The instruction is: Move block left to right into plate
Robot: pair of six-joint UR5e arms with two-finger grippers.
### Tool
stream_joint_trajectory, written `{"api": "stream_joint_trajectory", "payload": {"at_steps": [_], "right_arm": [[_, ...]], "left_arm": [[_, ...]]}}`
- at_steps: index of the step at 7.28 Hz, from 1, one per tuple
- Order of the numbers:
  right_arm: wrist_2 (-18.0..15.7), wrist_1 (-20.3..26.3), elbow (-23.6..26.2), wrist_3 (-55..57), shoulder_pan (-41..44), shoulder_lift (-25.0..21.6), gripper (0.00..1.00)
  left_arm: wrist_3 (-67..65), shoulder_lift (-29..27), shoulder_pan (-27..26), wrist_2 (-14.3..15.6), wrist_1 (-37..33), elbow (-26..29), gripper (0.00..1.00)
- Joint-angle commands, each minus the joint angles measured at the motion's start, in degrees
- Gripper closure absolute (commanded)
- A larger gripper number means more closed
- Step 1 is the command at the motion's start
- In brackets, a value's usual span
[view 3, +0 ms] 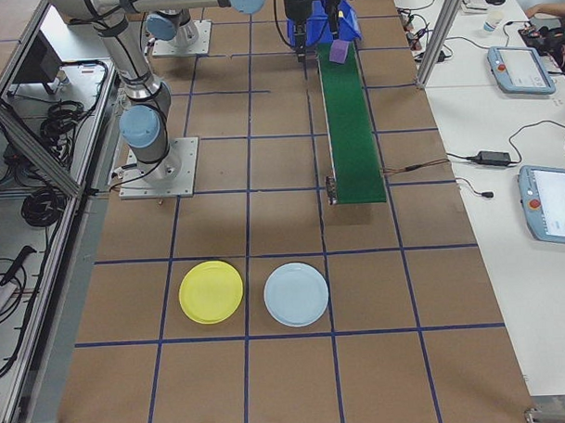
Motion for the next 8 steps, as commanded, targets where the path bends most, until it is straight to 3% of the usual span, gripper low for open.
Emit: {"api": "stream_joint_trajectory", "payload": {"at_steps": [1, 2, 5, 7, 8], "right_arm": [[-0.17, -0.75, -0.20, 0.05, 0.07, 0.37, 0.00], [-0.09, -1.28, -0.37, 0.14, 0.07, 0.81, 0.00], [-0.26, -0.67, 0.86, -0.56, -1.34, 7.04, 0.00], [-0.88, -1.37, 6.44, -0.56, -1.34, 8.89, 0.00], [-0.88, -4.59, 9.27, -0.13, -1.34, 9.25, 0.00]], "left_arm": [[0.45, 2.08, 5.36, 2.25, -0.34, 0.16, 0.00], [1.85, 2.44, 9.94, 0.85, -0.69, 0.16, 0.00], [10.56, -0.10, 16.47, 0.39, -0.61, 0.16, 0.00], [10.56, -3.43, 17.10, 0.39, -0.08, 0.86, 0.00], [10.56, -5.10, 17.10, 0.39, 0.00, 1.30, 0.00]]}}
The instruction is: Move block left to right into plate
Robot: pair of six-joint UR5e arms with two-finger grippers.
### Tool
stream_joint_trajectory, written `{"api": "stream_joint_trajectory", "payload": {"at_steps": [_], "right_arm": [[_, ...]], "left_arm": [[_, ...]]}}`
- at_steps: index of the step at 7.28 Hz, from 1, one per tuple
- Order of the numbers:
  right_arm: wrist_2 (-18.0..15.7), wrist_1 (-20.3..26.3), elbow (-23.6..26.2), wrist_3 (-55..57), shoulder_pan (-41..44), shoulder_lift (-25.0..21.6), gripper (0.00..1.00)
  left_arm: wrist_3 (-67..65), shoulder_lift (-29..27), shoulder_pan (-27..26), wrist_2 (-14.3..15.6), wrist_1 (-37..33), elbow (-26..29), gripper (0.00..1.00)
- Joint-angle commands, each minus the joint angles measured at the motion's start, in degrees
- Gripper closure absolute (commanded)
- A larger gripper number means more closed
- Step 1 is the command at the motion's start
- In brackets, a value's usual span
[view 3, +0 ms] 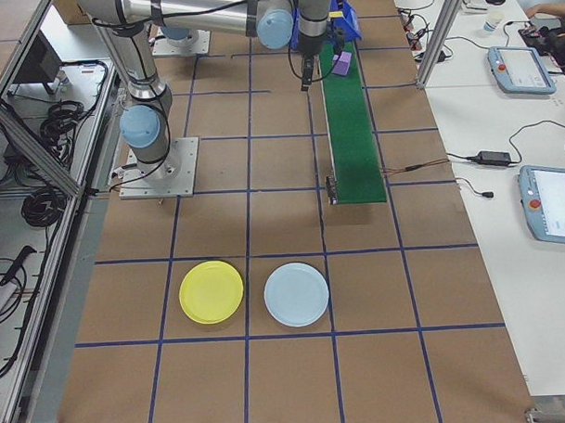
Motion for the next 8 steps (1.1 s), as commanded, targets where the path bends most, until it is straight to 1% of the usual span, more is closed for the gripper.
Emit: {"api": "stream_joint_trajectory", "payload": {"at_steps": [1, 2, 3, 4, 5, 6, 7, 8], "right_arm": [[-0.14, -6.75, 5.49, 0.33, 0.15, 0.87, 0.00], [-0.06, -7.05, 7.25, -0.10, 0.06, 1.05, 0.00], [0.03, -6.62, 6.83, 0.07, 0.06, 1.05, 0.00], [-0.32, -6.70, 6.56, -0.19, 0.06, 1.05, 0.00], [-0.41, -6.87, 6.56, -0.28, -0.20, 1.14, 0.00], [-1.63, -7.14, 6.74, -0.46, -0.20, 1.14, 0.00], [-3.29, -7.14, 7.00, -0.28, -0.20, 1.22, 0.00], [-3.22, -7.49, 6.39, -0.46, -0.29, 1.75, 0.00]], "left_arm": [[0.09, -3.89, 0.22, -0.09, 0.13, 1.59, 0.00], [-0.08, -5.21, 0.22, -0.18, 0.13, 2.99, 0.00], [-0.08, -5.57, 0.22, -1.57, 0.13, 3.44, 0.00], [0.01, -6.27, 0.22, -2.28, 0.13, 3.27, 0.00], [0.01, -7.15, 0.22, -2.29, 0.13, 3.36, 0.00], [0.09, -7.25, 0.22, -2.81, 0.22, 3.27, 0.23], [0.18, -7.25, 0.22, -2.73, 0.22, 3.01, 0.43], [0.09, -6.99, 0.22, -2.29, 0.22, 3.27, 0.54]]}}
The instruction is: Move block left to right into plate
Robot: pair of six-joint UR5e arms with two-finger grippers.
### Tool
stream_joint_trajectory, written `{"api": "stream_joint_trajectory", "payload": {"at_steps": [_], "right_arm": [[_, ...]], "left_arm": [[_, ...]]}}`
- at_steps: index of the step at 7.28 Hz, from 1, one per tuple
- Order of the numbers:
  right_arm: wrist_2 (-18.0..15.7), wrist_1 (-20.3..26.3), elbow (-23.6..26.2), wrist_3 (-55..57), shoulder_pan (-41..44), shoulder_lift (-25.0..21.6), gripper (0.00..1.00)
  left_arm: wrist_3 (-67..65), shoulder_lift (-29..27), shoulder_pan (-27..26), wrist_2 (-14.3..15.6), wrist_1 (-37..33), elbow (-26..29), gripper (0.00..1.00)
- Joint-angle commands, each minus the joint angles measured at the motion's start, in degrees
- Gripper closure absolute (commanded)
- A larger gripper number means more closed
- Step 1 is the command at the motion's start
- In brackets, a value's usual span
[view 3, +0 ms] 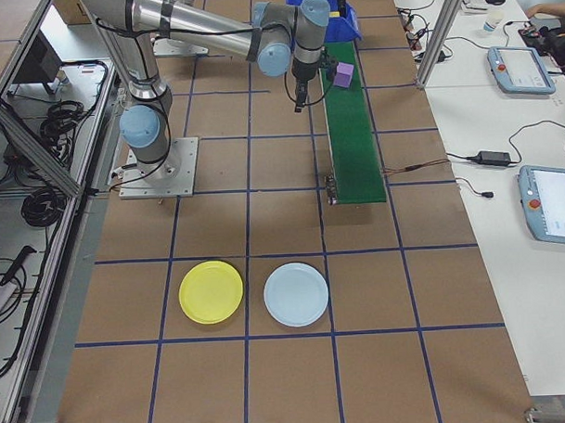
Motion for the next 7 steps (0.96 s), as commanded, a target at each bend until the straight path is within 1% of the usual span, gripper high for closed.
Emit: {"api": "stream_joint_trajectory", "payload": {"at_steps": [1, 2, 3, 4, 5, 6, 7], "right_arm": [[0.15, -0.31, -2.96, -0.28, -2.34, 2.78, 0.00], [0.42, -0.22, -7.42, -3.76, -5.41, 6.02, 0.00], [0.59, -0.31, -11.47, -7.01, -6.65, 9.27, 0.00], [2.77, -0.31, -15.34, -7.48, -7.54, 12.00, 0.00], [7.49, -0.31, -18.86, -9.14, -8.76, 15.94, 0.00], [9.80, -0.39, -21.76, -12.98, -10.52, 18.94, 0.00], [13.65, -0.39, -23.71, -13.20, -11.49, 21.32, 0.00]], "left_arm": [[-0.63, 1.86, 0.00, 0.03, -0.08, 0.27, 0.54], [-0.81, 4.66, -0.09, -0.33, -0.08, 0.36, 0.54], [-0.81, 8.34, -0.26, -0.59, -0.60, 0.27, 0.54], [-0.73, 11.77, -0.61, -3.29, -0.87, 0.27, 0.54], [-0.81, 13.37, -1.14, -6.36, -0.70, 0.27, 0.54], [-0.99, 13.65, -2.97, -8.66, 0.00, 0.44, 0.53], [-2.30, 13.65, -5.51, -8.85, -0.08, 0.79, 0.53]]}}
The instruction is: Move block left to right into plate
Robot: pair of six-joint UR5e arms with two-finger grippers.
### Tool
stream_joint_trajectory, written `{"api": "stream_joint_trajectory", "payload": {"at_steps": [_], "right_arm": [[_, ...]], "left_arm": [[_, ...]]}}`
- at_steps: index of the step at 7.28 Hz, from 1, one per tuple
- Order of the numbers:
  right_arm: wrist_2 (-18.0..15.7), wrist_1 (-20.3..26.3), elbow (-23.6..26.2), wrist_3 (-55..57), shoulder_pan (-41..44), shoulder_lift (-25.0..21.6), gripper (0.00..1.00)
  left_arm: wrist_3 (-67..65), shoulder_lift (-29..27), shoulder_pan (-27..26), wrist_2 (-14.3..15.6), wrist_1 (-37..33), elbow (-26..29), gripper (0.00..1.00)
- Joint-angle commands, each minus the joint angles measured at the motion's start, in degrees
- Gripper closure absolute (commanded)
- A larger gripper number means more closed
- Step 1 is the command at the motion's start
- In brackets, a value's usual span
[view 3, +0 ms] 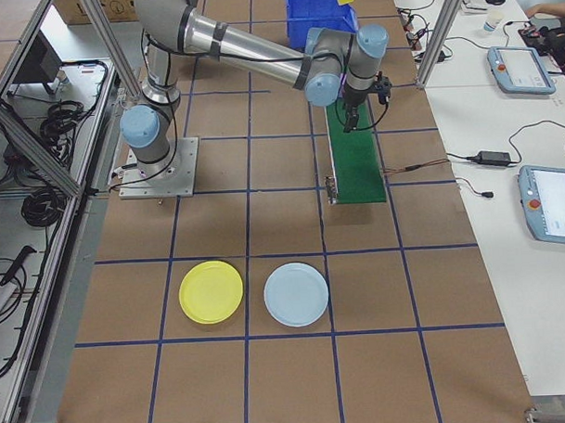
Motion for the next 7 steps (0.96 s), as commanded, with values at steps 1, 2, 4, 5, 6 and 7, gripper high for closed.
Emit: {"api": "stream_joint_trajectory", "payload": {"at_steps": [1, 2, 4, 5, 6, 7], "right_arm": [[10.17, 0.05, -3.14, -1.46, -3.61, 4.72, 0.00], [15.44, 0.58, -2.10, -2.59, -6.68, 4.73, 0.00], [17.34, 0.58, -1.65, -10.20, -10.64, 5.43, 0.00], [18.30, 0.67, -1.30, -14.16, -13.27, 5.70, 0.00], [18.22, 0.58, -0.69, -16.72, -13.39, 5.61, 0.00], [18.48, 0.49, 1.58, -16.92, -13.39, 5.00, 0.00]], "left_arm": [[-3.00, -0.10, -5.15, -1.55, 0.19, 0.33, 0.53], [-3.46, -0.37, -7.27, -1.64, -0.16, 0.07, 0.53], [-6.86, -3.43, -12.62, -1.82, 0.18, -0.72, 0.53], [-7.58, -5.54, -13.87, -1.73, 1.23, -0.72, 0.53], [-7.59, -6.52, -13.88, -1.73, 1.59, -0.72, 0.53], [-7.51, -6.61, -13.88, -1.38, 1.60, -1.16, 0.47]]}}
